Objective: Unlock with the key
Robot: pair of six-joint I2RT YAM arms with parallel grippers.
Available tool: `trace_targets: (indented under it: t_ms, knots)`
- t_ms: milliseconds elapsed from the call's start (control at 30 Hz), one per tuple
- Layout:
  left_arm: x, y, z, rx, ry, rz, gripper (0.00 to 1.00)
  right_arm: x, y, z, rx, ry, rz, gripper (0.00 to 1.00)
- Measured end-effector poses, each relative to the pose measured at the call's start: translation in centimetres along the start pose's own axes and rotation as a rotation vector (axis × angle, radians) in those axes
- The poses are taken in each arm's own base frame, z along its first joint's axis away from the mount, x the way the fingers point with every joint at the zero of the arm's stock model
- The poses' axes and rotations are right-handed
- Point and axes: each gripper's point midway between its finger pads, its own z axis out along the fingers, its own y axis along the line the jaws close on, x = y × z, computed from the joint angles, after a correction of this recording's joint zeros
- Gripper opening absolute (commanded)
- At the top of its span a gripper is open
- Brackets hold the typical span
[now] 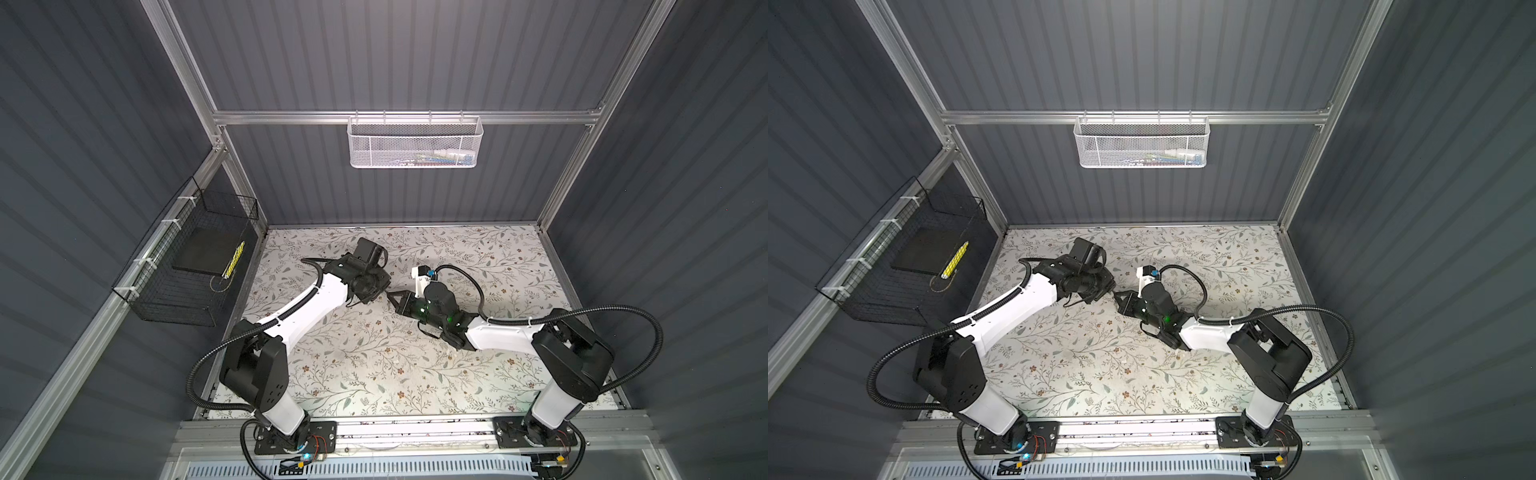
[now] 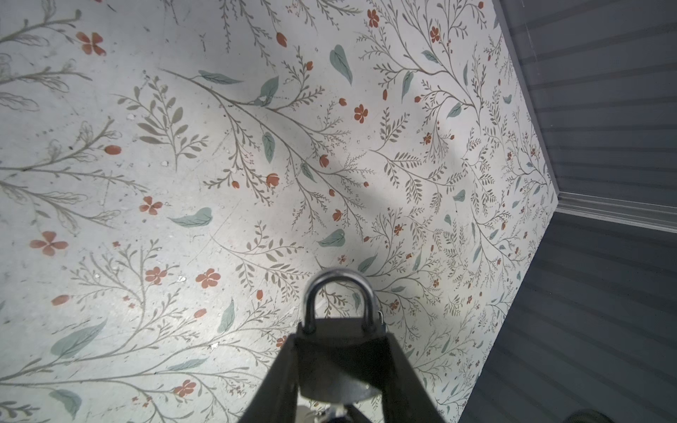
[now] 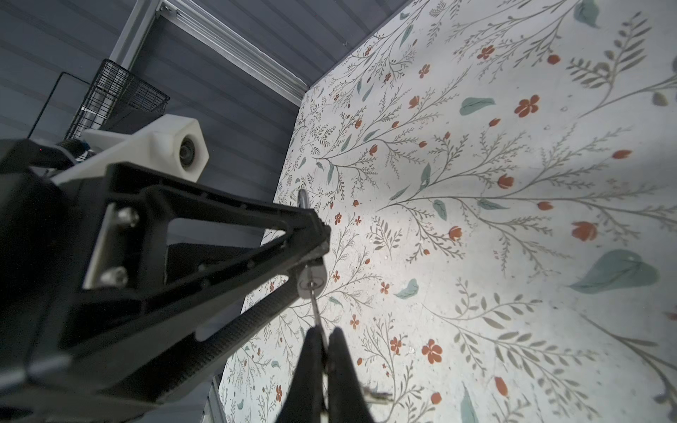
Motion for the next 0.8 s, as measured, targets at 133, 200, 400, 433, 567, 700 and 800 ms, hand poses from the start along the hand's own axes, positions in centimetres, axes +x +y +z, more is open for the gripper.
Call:
trace_targets:
  t_ms: [133, 200, 400, 433, 567, 700, 800]
  knots:
    - [0.00, 0.00, 0.00, 0.000, 0.000, 0.000, 0.08, 0.03, 0.02, 0.00, 0.000, 0.000, 0.004, 0.00]
    - [0.01, 0.00, 0.00, 0.000, 0.000, 0.000, 0.08, 0.01, 0.01, 0.00, 0.000, -0.001, 0.005, 0.00]
    - [0.01, -0.01, 0.00, 0.001, 0.001, 0.000, 0.07, 0.02, 0.01, 0.00, 0.000, -0.001, 0.008, 0.00]
    - [0.01, -0.01, 0.00, 0.001, 0.001, 0.000, 0.07, 0.02, 0.01, 0.00, 0.000, -0.001, 0.008, 0.00]
    - [0.03, -0.03, 0.00, 0.002, 0.002, 0.000, 0.07, 0.02, 0.01, 0.00, 0.000, -0.001, 0.008, 0.00]
    - [0.08, -0.08, 0.03, 0.004, 0.005, 0.000, 0.07, -0.02, -0.01, 0.00, 0.002, -0.002, 0.009, 0.00]
    - [0.15, -0.15, 0.09, 0.008, 0.007, 0.000, 0.07, -0.07, -0.05, 0.00, 0.004, -0.005, 0.008, 0.00]
